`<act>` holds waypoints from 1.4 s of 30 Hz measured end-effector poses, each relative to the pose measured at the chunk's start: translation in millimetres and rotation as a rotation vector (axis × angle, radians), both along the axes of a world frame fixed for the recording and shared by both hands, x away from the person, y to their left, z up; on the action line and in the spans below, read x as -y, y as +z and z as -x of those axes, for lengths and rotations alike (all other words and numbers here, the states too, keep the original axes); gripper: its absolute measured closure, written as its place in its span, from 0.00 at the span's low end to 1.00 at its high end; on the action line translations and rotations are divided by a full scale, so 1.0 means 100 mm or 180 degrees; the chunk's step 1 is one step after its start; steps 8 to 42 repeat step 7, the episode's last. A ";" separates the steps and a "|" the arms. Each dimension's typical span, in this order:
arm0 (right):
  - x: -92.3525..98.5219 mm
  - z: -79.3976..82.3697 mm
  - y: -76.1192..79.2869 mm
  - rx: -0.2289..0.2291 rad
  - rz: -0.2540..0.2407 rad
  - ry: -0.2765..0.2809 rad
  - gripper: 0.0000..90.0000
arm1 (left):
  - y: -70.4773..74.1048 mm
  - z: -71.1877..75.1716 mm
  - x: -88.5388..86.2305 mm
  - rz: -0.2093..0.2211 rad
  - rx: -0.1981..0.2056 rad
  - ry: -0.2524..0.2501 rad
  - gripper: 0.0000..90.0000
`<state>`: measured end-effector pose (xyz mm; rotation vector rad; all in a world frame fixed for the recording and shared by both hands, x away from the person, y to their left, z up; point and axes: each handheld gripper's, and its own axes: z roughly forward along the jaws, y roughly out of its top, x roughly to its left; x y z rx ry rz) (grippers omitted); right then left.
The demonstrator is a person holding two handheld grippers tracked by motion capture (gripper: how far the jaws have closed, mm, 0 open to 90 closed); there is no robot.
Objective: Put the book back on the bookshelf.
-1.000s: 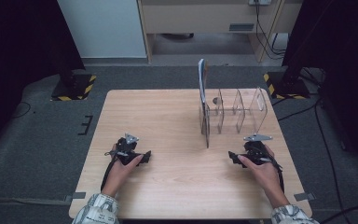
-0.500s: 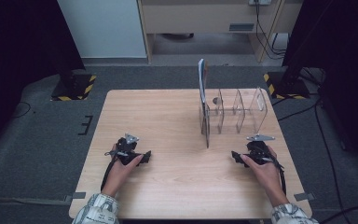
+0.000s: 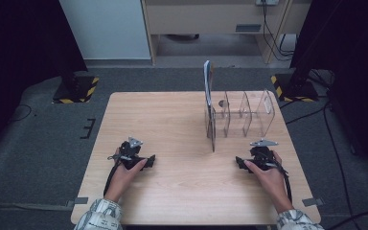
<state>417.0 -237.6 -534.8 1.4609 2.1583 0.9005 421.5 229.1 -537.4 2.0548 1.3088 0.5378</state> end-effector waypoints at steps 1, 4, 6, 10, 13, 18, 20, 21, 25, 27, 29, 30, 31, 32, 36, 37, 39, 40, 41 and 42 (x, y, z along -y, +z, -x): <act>-0.01 0.01 -0.01 0.0013 0.0038 -0.0005 0.07 | 0.00 0.00 0.00 0.0003 0.0000 0.0002 0.01; -0.05 0.03 -0.04 0.0089 0.0092 0.0006 0.04 | 0.00 0.00 0.00 -0.0002 -0.0002 -0.0004 0.01; -0.06 0.03 -0.05 0.0121 0.0078 0.0000 0.04 | 0.00 0.00 0.00 -0.0003 -0.0002 -0.0012 0.01; -0.06 0.02 -0.05 0.0119 0.0082 -0.0002 0.04 | 0.00 0.00 0.01 -0.0004 -0.0003 -0.0014 0.01; -0.06 0.02 -0.05 0.0119 0.0082 -0.0002 0.04 | 0.00 0.00 0.01 -0.0004 -0.0003 -0.0014 0.01; -0.06 0.02 -0.05 0.0119 0.0082 -0.0002 0.04 | 0.00 0.00 0.01 -0.0004 -0.0003 -0.0014 0.01; -0.06 0.02 -0.05 0.0119 0.0082 -0.0002 0.04 | 0.00 0.00 0.01 -0.0004 -0.0003 -0.0014 0.01; -0.06 0.02 -0.05 0.0119 0.0082 -0.0002 0.04 | 0.00 0.00 0.01 -0.0004 -0.0003 -0.0014 0.01; -0.06 0.02 -0.05 0.0119 0.0082 -0.0002 0.04 | 0.00 0.00 0.01 -0.0004 -0.0003 -0.0014 0.01; -0.06 0.02 -0.05 0.0119 0.0082 -0.0002 0.04 | 0.00 0.00 0.01 -0.0004 -0.0003 -0.0014 0.01; -0.06 0.02 -0.05 0.0119 0.0082 -0.0002 0.04 | 0.00 0.00 0.01 -0.0004 -0.0003 -0.0014 0.01; -0.06 0.02 -0.05 0.0119 0.0082 -0.0002 0.04 | 0.00 0.00 0.01 -0.0004 -0.0003 -0.0014 0.01; -0.06 0.02 -0.05 0.0119 0.0082 -0.0002 0.04 | 0.00 0.00 0.01 -0.0004 -0.0003 -0.0014 0.01; -0.06 0.02 -0.05 0.0119 0.0082 -0.0002 0.04 | 0.00 0.00 0.01 -0.0004 -0.0003 -0.0014 0.01; -0.06 0.02 -0.05 0.0119 0.0082 -0.0002 0.04 | 0.00 0.00 0.01 -0.0004 -0.0003 -0.0014 0.01; -0.06 0.02 -0.05 0.0119 0.0082 -0.0002 0.04 | 0.00 0.00 0.01 -0.0004 -0.0003 -0.0014 0.01; -0.06 0.02 -0.05 0.0119 0.0082 -0.0002 0.04 | 0.00 0.00 0.01 -0.0004 -0.0003 -0.0014 0.01; -0.06 0.02 -0.05 0.0119 0.0082 -0.0002 0.04 | 0.00 0.00 0.01 -0.0004 -0.0003 -0.0014 0.01; -0.06 0.02 -0.05 0.0119 0.0082 -0.0002 0.04 | 0.00 0.00 0.01 -0.0004 -0.0003 -0.0014 0.01; -0.06 0.02 -0.05 0.0119 0.0082 -0.0002 0.04 | 0.00 0.00 0.01 -0.0004 -0.0003 -0.0014 0.01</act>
